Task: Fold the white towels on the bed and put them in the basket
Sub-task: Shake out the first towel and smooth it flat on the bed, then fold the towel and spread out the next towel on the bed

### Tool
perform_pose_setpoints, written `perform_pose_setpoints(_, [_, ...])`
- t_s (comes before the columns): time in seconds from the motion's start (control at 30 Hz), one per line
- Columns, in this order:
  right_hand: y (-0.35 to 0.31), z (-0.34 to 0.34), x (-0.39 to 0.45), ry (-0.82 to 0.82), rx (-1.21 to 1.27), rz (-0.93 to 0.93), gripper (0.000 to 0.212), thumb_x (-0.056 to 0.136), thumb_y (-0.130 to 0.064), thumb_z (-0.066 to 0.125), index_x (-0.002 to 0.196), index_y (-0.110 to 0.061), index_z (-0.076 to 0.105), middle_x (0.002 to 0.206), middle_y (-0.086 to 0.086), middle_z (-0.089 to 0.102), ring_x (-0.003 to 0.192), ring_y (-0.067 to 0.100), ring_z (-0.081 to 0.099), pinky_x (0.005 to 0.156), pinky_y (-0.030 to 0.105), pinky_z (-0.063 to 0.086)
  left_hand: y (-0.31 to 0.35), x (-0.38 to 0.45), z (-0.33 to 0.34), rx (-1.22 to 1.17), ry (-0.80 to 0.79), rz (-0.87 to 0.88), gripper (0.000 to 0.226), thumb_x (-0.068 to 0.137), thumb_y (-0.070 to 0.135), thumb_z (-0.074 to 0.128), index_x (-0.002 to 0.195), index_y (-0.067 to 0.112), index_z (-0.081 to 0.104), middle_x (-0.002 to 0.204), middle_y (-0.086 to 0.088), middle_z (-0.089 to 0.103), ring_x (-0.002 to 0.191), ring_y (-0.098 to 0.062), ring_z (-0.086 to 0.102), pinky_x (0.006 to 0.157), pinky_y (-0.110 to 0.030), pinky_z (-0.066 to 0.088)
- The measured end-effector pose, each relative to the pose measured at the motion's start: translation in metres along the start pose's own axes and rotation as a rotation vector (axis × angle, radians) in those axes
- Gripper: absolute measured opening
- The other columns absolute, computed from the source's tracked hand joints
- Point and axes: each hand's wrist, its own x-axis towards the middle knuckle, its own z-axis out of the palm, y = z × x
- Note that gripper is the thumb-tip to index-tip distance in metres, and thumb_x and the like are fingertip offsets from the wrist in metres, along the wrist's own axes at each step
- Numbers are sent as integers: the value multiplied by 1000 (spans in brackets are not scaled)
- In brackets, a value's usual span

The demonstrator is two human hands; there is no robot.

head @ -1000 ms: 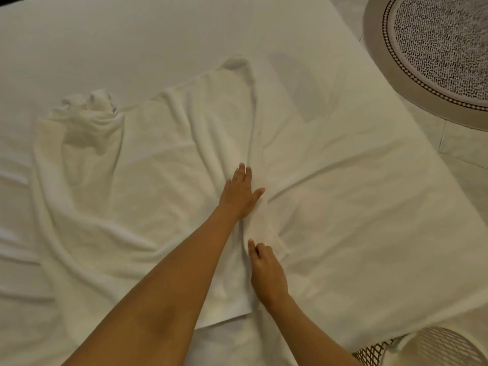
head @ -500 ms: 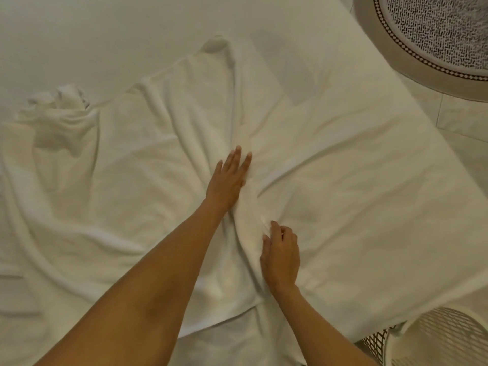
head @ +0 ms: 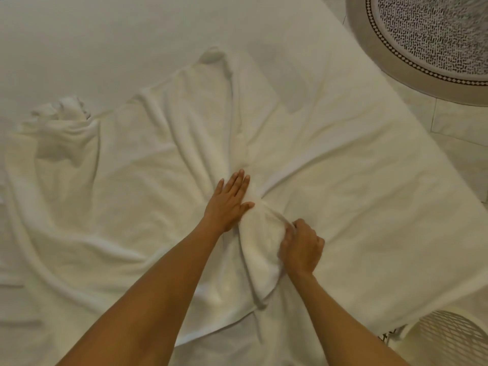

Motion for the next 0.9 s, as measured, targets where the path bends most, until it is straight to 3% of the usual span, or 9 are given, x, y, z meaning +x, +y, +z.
perform_pose_setpoints(0.13, [28, -40, 59, 130, -89, 60, 14, 86, -16, 49, 84, -7, 60, 80, 17, 67, 79, 35, 62, 73, 38, 36, 21, 21, -13, -53, 29, -10, 73, 94, 54, 12, 153, 15, -5, 162, -5, -10, 150, -17, -6, 124, -42, 7])
perform_pose_setpoints(0.27, [61, -78, 103, 198, -156, 125, 11, 86, -10, 50, 86, -3, 59, 82, 19, 67, 80, 37, 60, 76, 40, 35, 47, 65, -36, -24, 37, 36, 62, 102, 43, 18, 153, 13, -1, 162, -6, -6, 151, -19, -2, 123, -41, 7])
perform_pose_setpoints(0.47, [102, -88, 103, 201, -141, 307, 11, 81, -6, 54, 91, -2, 57, 85, 22, 66, 82, 38, 60, 79, 41, 36, 82, 125, -52, 38, -94, 99, 60, 104, 37, 17, 152, 8, -4, 162, -9, -5, 151, -21, 0, 123, -41, 11])
perform_pose_setpoints(0.57, [114, -73, 98, 159, -141, 364, 10, 82, -8, 55, 90, -4, 57, 84, 20, 67, 81, 37, 61, 77, 40, 36, 93, 140, -51, 75, -8, 90, 57, 104, 31, 22, 152, 5, 5, 161, -13, 6, 149, -26, 13, 121, -41, 19])
perform_pose_setpoints(0.67, [125, -61, 103, 39, -186, 310, 12, 88, -13, 50, 93, -5, 58, 90, 17, 68, 86, 35, 59, 78, 39, 35, 101, 150, -55, 69, 105, 58, 45, 100, 13, 33, 144, 3, 27, 148, -16, 35, 130, -30, 43, 101, -37, 39])
perform_pose_setpoints(0.77, [127, -59, 115, 21, -238, 175, 11, 89, -13, 52, 94, -7, 60, 91, 15, 66, 89, 36, 58, 77, 39, 35, 102, 161, -66, 110, 180, 54, 47, 93, -2, 38, 139, 4, 32, 128, -13, 48, 109, -31, 53, 80, -37, 45])
perform_pose_setpoints(0.9, [114, -58, 127, 56, -217, 60, 18, 86, -22, 61, 101, -11, 62, 91, 12, 65, 86, 34, 57, 77, 39, 39, 87, 180, -81, 228, 201, 113, 45, 89, -4, 41, 133, 8, 41, 123, -14, 46, 105, -30, 51, 81, -36, 43])
